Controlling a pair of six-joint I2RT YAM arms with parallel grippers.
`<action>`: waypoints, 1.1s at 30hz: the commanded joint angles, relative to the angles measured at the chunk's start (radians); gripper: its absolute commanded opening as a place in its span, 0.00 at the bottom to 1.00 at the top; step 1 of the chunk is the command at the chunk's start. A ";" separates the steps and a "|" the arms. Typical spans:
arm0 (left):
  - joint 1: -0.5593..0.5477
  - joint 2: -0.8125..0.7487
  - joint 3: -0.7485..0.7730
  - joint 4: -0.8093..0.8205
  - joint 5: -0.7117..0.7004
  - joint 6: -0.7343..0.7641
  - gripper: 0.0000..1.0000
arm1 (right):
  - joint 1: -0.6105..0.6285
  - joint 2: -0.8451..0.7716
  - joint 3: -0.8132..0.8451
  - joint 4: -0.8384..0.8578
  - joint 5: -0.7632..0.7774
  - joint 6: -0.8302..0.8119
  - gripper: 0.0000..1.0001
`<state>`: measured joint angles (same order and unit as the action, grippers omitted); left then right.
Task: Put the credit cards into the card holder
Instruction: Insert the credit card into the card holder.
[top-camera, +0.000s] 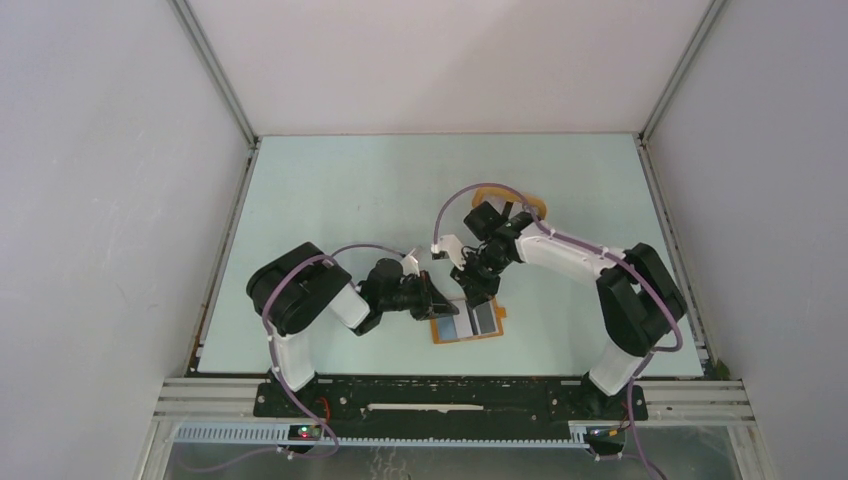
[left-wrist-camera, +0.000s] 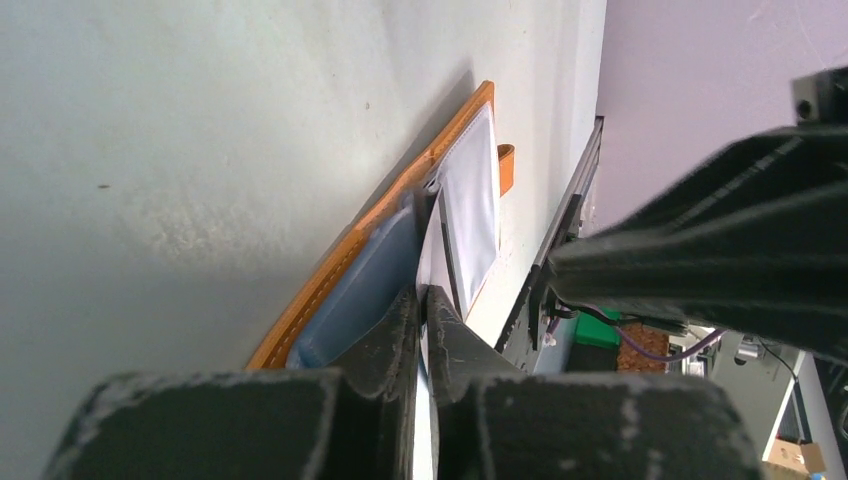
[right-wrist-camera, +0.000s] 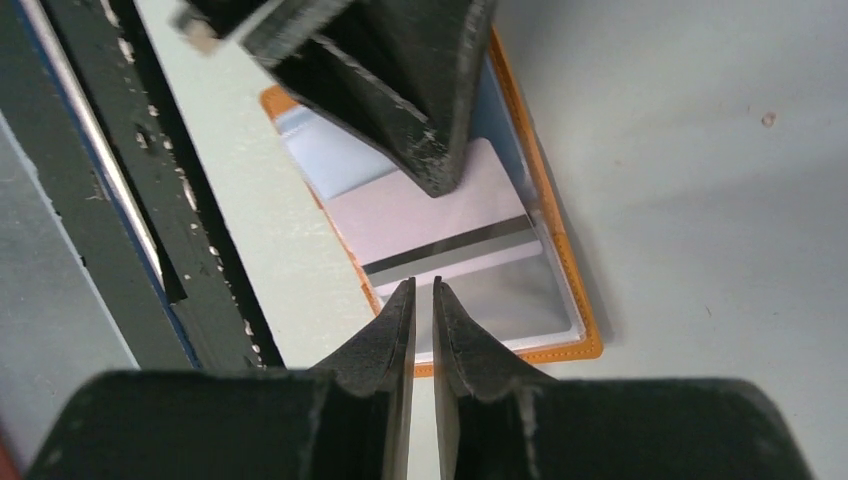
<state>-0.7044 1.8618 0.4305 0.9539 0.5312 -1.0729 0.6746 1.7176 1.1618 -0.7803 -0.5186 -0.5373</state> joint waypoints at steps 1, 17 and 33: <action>-0.001 0.023 0.014 -0.059 -0.013 0.028 0.11 | 0.039 -0.094 -0.037 0.060 -0.077 -0.058 0.19; 0.000 0.042 0.010 -0.030 -0.001 0.022 0.22 | 0.312 -0.156 -0.201 0.358 0.240 -0.197 0.19; 0.001 0.059 0.002 0.003 0.006 0.014 0.23 | 0.372 -0.053 -0.188 0.405 0.392 -0.199 0.19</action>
<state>-0.7036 1.8927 0.4320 1.0100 0.5514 -1.0763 1.0374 1.6520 0.9581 -0.4099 -0.1764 -0.7185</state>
